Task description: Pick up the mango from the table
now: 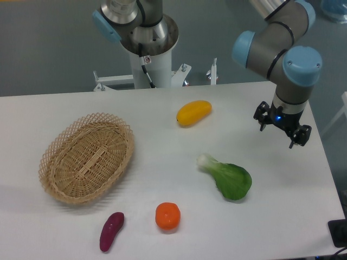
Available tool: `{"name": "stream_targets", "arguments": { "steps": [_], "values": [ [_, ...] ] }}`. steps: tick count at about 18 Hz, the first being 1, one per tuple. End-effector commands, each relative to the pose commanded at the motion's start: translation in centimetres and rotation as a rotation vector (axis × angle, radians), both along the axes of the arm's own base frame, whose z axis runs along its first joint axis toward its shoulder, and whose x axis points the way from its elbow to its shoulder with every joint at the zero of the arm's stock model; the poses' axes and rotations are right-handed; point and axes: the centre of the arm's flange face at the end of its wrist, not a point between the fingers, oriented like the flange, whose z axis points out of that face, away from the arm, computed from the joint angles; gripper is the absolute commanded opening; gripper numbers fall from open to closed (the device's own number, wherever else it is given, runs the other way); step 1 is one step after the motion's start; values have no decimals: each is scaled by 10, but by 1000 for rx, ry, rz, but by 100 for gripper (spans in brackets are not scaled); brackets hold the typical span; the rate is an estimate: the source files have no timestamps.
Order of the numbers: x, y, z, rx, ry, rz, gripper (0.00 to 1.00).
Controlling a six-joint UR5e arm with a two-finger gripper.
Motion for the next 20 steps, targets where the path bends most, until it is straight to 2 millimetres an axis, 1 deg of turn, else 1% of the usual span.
{"name": "stream_targets", "arguments": {
  "steps": [9,12,15,16,18,20],
  "values": [
    [2,4,1,45,-15,8,100],
    [5,4,-3,36,-23,8,100],
    [23,1,-15,27,-54,3,100],
    [30,-1,-17,26,-62,0,100],
    [40,-3,-12,27,-61,-1,100],
    [50,-2,-17,22,-74,-9,100]
  ]
}}
